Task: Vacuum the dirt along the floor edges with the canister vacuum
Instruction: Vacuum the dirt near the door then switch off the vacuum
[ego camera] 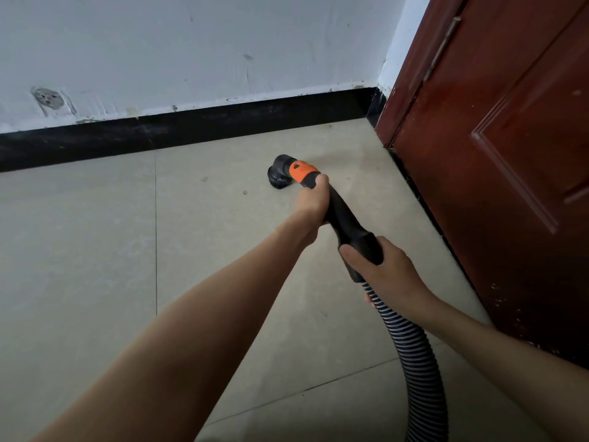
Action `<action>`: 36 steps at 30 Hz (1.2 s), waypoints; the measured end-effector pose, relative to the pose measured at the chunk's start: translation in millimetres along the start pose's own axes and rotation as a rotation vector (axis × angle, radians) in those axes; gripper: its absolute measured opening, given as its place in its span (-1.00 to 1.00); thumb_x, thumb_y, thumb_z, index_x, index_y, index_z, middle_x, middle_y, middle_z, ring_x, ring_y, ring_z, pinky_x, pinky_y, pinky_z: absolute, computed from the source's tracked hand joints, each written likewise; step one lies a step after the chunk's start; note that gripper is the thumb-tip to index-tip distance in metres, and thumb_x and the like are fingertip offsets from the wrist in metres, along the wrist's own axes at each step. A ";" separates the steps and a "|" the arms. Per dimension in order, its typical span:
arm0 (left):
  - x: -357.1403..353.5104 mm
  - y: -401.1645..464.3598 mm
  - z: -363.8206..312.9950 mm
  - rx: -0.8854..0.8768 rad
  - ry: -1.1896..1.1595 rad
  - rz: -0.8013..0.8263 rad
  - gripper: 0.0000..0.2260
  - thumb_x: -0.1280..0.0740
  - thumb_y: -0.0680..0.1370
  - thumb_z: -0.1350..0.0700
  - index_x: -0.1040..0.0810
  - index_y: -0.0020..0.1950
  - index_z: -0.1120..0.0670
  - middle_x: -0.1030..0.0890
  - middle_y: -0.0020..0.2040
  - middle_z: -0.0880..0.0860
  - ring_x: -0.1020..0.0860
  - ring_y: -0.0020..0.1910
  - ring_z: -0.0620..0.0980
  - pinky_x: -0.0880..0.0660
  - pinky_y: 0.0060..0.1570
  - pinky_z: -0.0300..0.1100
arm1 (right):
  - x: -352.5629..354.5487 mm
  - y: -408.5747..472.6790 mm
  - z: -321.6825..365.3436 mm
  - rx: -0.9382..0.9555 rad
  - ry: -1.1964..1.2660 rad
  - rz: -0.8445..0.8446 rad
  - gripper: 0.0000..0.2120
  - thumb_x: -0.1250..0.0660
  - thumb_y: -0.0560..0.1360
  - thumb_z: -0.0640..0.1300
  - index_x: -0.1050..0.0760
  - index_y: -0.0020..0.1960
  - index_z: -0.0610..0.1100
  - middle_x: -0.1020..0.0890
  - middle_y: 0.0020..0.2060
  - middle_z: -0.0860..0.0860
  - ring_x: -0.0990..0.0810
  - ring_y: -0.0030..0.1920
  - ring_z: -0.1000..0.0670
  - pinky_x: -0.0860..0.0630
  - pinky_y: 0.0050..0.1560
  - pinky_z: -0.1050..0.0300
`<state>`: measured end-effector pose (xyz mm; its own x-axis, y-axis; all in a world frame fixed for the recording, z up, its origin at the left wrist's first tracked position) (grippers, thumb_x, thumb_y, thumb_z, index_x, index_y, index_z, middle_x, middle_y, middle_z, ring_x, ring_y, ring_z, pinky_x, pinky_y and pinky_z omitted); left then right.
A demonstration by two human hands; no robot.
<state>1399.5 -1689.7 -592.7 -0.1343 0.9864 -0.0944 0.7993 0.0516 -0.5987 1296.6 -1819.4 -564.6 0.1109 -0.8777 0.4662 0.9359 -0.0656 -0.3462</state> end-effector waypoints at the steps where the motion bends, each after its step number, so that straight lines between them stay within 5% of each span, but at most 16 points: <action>1: 8.7 -0.6 1.7 0.017 -0.030 -0.050 -0.74 -0.08 0.62 -0.05 -0.38 0.06 0.13 -0.48 -0.06 0.09 -0.49 -0.13 0.04 -0.49 -0.14 -0.11 | -1.6 -2.7 1.2 0.020 -0.071 0.003 -0.67 -0.39 0.40 0.23 -0.44 -0.08 0.00 -0.60 -0.26 0.02 -0.59 -0.36 0.09 -0.55 -0.34 0.20; 4: 34.4 0.0 6.9 0.057 -0.035 -0.159 -0.62 -0.13 0.61 -0.11 -0.39 0.27 0.14 -0.48 -0.04 0.07 -0.49 -0.12 0.05 -0.48 -0.21 -0.12 | -12.4 -16.1 -0.8 0.039 -0.224 0.063 -0.50 -0.31 0.30 0.36 -0.39 0.01 0.01 -0.60 -0.23 0.00 -0.61 -0.29 0.01 -0.59 -0.31 0.06; 10: 60.0 1.9 20.1 0.091 -0.023 -0.181 -0.51 -0.12 0.61 -0.14 -0.33 0.39 0.18 -0.50 0.23 0.17 -0.51 0.16 0.15 -0.51 0.08 -0.02 | -28.0 -28.6 -0.4 0.092 -0.363 0.138 -0.43 -0.27 0.29 0.41 -0.34 0.05 0.00 -0.57 -0.21 0.05 -0.60 -0.22 -0.01 -0.61 -0.18 -0.05; 15: 72.4 -10.8 47.5 0.144 -0.156 -0.122 -0.54 -0.13 0.60 -0.22 -0.32 0.15 0.20 -0.49 -0.21 0.14 -0.51 -0.26 0.05 -0.50 -0.23 -0.12 | -40.9 -29.1 -10.1 0.047 -0.250 0.301 -0.41 -0.25 0.28 0.46 -0.44 -0.02 -0.03 -0.59 -0.19 0.04 -0.59 -0.21 0.05 -0.58 -0.19 0.06; 18: 64.9 -13.9 49.9 0.144 -0.115 -0.124 -0.50 -0.12 0.60 -0.24 -0.34 0.16 0.22 -0.53 -0.16 0.16 -0.55 -0.21 0.08 -0.51 -0.22 -0.12 | -39.3 -31.8 -14.9 0.068 -0.187 0.284 -0.40 -0.22 0.23 0.51 -0.45 -0.11 -0.02 -0.57 -0.29 0.09 -0.54 -0.35 0.16 -0.48 -0.35 0.21; 21: 50.7 -11.7 47.6 0.148 -0.058 -0.118 -0.37 -0.08 0.60 -0.25 -0.29 0.40 0.26 -0.51 0.22 0.24 -0.53 0.18 0.20 -0.50 0.00 -0.04 | -28.3 -31.8 -22.0 0.060 -0.110 0.240 -0.40 -0.22 0.19 0.51 -0.48 -0.16 -0.01 -0.55 -0.38 0.13 -0.51 -0.40 0.22 -0.44 -0.37 0.27; 23: 42.1 -9.7 47.3 0.143 -0.015 -0.109 -0.36 -0.07 0.60 -0.25 -0.28 0.44 0.23 -0.47 0.30 0.24 -0.49 0.26 0.20 -0.47 0.04 -0.02 | -22.4 -33.0 -26.6 0.058 -0.068 0.222 -0.40 -0.23 0.20 0.51 -0.48 -0.18 -0.02 -0.54 -0.43 0.15 -0.50 -0.42 0.23 -0.42 -0.38 0.29; 32: 9.2 -5.9 46.9 0.155 0.040 -0.065 -0.41 -0.08 0.60 -0.23 -0.31 0.42 0.20 -0.50 0.22 0.21 -0.52 0.11 0.15 -0.47 -0.18 -0.10 | -6.2 -36.6 -41.9 0.046 0.016 0.140 -0.46 -0.25 0.23 0.47 -0.46 -0.23 -0.02 -0.51 -0.49 0.26 -0.47 -0.46 0.23 -0.33 -0.46 0.39; 36: -11.3 -7.9 45.8 0.147 0.104 -0.053 -0.43 -0.07 0.61 -0.21 -0.30 0.42 0.20 -0.49 0.22 0.20 -0.51 0.15 0.16 -0.46 -0.06 -0.03 | 6.4 -38.3 -53.7 0.025 0.056 0.106 -0.52 -0.31 0.29 0.40 -0.45 -0.25 -0.04 -0.49 -0.52 0.26 -0.44 -0.48 0.24 -0.31 -0.47 0.39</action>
<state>1367.9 -1708.4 -623.3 -0.1067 0.9941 0.0189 0.6975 0.0884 -0.7111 1243.5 -1848.0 -592.0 0.1912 -0.9043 0.3816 0.9282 0.0402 -0.3699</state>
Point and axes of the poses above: each hand's wrist, its own y-axis towards the middle knuckle, its own x-axis out of the back of the hand, z = x × y, the point moved 8 cm from there along y, towards the middle knuckle
